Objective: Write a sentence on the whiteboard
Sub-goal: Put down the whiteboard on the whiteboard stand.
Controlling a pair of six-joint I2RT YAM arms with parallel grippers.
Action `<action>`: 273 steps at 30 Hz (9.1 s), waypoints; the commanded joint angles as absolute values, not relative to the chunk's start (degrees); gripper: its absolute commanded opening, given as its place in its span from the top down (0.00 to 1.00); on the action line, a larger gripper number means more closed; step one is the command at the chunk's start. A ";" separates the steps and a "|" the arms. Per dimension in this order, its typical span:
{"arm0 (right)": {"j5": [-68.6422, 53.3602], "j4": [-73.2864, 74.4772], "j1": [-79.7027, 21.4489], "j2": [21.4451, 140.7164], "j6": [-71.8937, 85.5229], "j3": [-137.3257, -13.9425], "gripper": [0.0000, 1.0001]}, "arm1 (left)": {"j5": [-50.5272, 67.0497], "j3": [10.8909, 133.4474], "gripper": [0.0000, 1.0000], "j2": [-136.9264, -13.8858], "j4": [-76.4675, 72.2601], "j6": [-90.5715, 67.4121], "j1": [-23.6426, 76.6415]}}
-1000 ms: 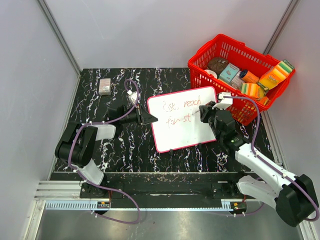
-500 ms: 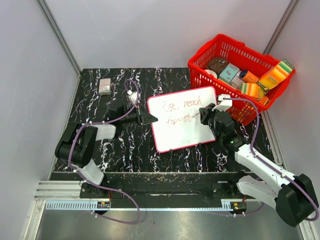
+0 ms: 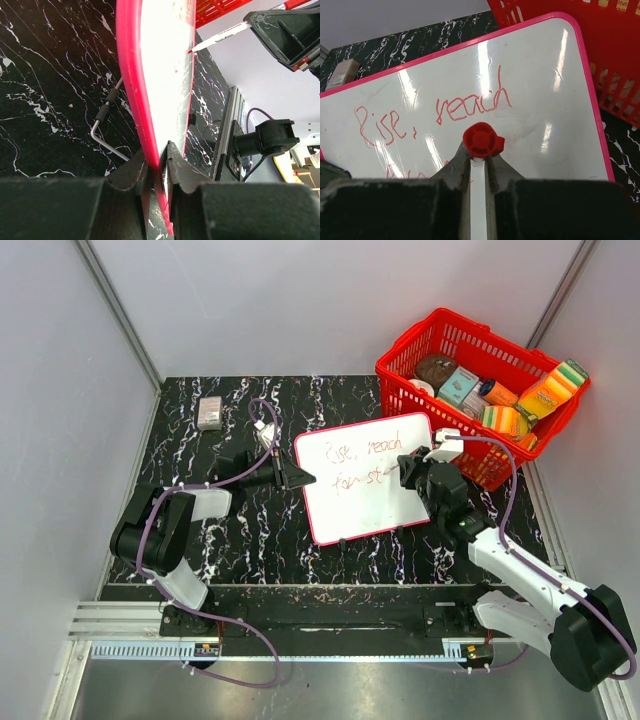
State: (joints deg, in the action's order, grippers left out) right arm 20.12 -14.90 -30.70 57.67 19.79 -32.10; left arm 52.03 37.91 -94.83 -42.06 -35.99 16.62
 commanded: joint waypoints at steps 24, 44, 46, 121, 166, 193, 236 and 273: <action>21.97 -10.46 -30.59 55.55 20.92 -30.85 1.00 | 51.06 39.38 1.00 -93.25 -42.19 -30.94 17.67; 23.73 -15.82 -30.50 59.41 19.60 -35.77 1.00 | 51.06 39.38 1.00 -93.34 -42.01 -30.85 17.75; 23.64 -15.73 -30.50 59.07 19.69 -35.42 1.00 | 50.98 39.38 1.00 -93.25 -42.01 -30.85 17.75; 24.43 -16.08 -29.36 59.33 17.32 -36.65 1.00 | 51.07 39.46 1.00 -93.25 -41.84 -30.67 17.93; 23.55 -12.74 -29.36 55.98 20.57 -31.64 1.00 | 50.89 39.38 1.00 -92.99 -41.57 -30.41 17.93; 27.24 -17.23 -28.83 59.15 17.23 -35.59 1.00 | 50.89 39.46 1.00 -92.99 -41.57 -30.41 18.02; 27.16 -15.56 -28.13 57.21 16.96 -38.14 1.00 | 50.89 39.46 1.00 -92.99 -41.57 -30.41 18.02; 26.19 -15.56 -26.98 60.91 18.55 -34.72 1.00 | 50.89 39.46 1.00 -93.08 -41.57 -30.32 18.02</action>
State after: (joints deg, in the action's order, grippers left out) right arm 25.45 -13.89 -27.42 60.51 18.28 -35.07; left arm 52.01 38.26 -94.43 -40.60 -35.35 16.99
